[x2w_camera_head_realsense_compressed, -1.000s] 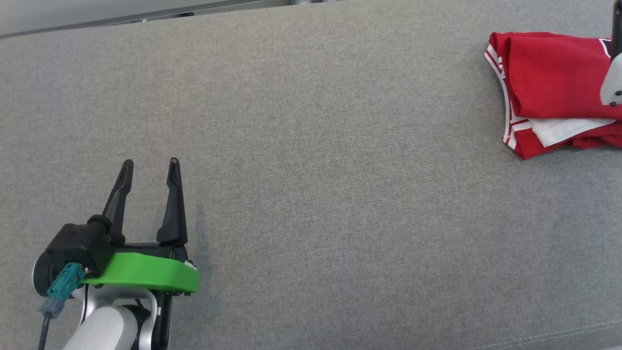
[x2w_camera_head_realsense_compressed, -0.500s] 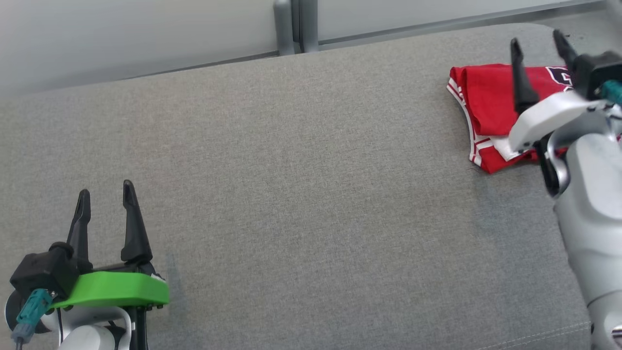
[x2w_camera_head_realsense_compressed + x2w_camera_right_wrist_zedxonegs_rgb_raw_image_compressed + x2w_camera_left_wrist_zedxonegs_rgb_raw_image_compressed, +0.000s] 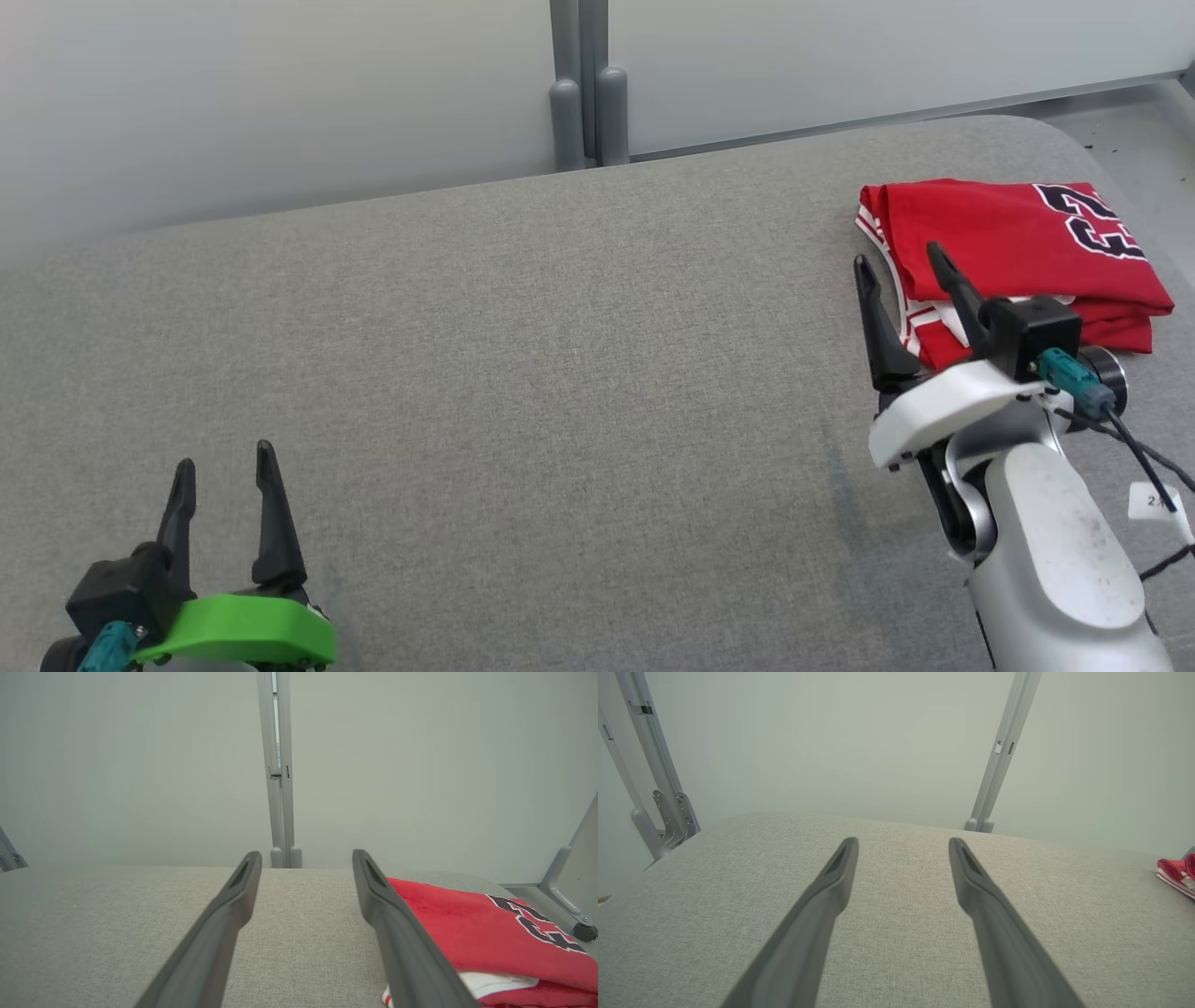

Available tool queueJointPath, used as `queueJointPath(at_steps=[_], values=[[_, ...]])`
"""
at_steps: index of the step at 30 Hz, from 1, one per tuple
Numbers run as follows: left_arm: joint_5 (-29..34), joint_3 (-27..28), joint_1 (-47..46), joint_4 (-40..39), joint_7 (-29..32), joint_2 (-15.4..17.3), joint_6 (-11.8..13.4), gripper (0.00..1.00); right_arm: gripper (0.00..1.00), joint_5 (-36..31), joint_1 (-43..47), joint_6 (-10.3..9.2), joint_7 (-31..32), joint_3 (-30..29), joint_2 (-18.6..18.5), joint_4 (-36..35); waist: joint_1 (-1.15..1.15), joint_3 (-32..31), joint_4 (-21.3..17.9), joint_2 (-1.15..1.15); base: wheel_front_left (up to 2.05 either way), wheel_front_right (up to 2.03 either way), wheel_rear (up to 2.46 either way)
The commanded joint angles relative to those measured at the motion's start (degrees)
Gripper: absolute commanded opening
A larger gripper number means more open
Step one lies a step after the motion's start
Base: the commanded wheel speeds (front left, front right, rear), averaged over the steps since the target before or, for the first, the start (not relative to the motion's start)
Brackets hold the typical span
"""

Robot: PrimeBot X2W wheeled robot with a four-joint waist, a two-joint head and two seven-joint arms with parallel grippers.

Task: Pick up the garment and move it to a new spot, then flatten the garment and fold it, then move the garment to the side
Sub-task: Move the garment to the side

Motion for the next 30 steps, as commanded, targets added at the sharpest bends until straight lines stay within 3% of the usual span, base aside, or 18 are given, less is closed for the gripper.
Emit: queueJointPath(at_steps=[1, 13, 30], values=[[0.4, -0.19, 1.11, 0.49, -0.31, -0.47, -0.25, 1.0, 1.0, -0.27, 2.26, -0.02, 0.38, -0.57, 0.24, -1.74, 0.0, -0.5, 0.39, 0.31, 0.0, 0.0, 0.0], [1.35, -2.67, 2.74, 4.08, -0.48, -4.31, -3.86, 1.0, 1.0, 1.4, 15.76, -0.02, 2.79, -1.87, 1.64, -13.53, 0.0, -2.2, 2.88, 0.31, 0.0, 0.0, 0.0], [5.14, -0.37, 2.08, 5.73, -0.5, -6.61, -6.16, 1.0, 1.0, 4.22, 20.71, -0.02, 3.47, 0.7, 1.65, -16.14, 0.0, -3.66, 3.84, 0.31, 0.0, 0.0, 0.0]])
